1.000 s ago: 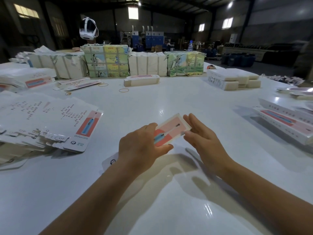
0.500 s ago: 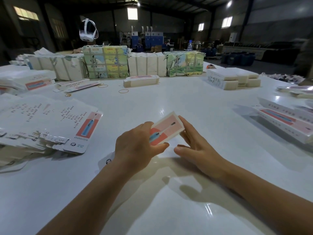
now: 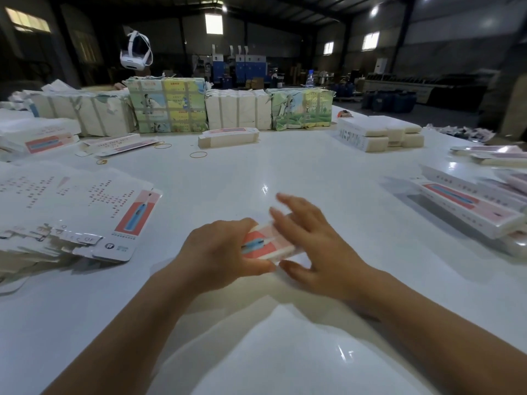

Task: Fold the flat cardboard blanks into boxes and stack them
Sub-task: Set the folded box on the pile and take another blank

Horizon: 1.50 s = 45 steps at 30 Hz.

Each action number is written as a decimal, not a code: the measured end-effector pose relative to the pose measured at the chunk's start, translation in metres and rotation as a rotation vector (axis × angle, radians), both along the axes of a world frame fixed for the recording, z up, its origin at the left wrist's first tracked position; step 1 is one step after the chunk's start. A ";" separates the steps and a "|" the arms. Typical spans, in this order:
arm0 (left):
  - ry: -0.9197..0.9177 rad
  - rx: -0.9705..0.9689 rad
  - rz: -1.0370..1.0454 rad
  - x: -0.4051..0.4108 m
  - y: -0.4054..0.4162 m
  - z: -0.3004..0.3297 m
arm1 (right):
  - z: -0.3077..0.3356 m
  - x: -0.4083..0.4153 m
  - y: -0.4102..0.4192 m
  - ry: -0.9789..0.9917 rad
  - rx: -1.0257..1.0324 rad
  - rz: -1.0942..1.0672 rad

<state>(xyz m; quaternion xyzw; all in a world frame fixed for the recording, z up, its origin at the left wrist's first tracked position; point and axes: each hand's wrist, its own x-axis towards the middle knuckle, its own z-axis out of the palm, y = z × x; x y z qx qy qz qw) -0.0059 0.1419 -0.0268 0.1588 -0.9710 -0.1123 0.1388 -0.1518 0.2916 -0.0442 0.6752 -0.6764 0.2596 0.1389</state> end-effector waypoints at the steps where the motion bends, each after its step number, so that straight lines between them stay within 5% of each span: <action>1: -0.041 -0.011 -0.012 0.001 0.000 0.000 | -0.001 -0.001 -0.001 0.099 0.040 -0.020; 4: -0.029 -0.082 -0.016 0.000 0.004 -0.002 | -0.008 -0.001 -0.002 0.254 0.190 -0.086; 9: 0.387 -0.317 -0.054 -0.005 0.008 -0.002 | 0.007 -0.027 0.005 0.190 0.082 -0.340; 13: 0.404 -0.239 0.016 -0.011 -0.002 -0.017 | 0.052 -0.101 0.037 -0.028 -0.158 -0.647; 18: 0.281 0.006 0.088 -0.018 -0.013 -0.046 | 0.087 -0.202 0.129 -0.026 -0.327 -1.069; 24: 0.190 0.078 0.093 -0.025 -0.021 -0.053 | 0.050 -0.240 0.201 -0.006 0.242 -1.410; 27: 0.164 0.083 0.084 -0.024 -0.021 -0.051 | 0.039 -0.239 0.204 -0.017 0.276 -1.453; 32: 0.183 0.119 0.086 -0.023 -0.015 -0.047 | 0.052 -0.230 0.194 -0.088 0.093 -1.411; 39: 0.166 0.138 0.108 -0.020 -0.003 -0.038 | 0.096 -0.149 0.099 -0.031 -0.348 -0.827; 45: 0.130 0.112 0.117 -0.019 0.001 -0.037 | 0.059 -0.059 0.010 -0.157 -0.122 -0.451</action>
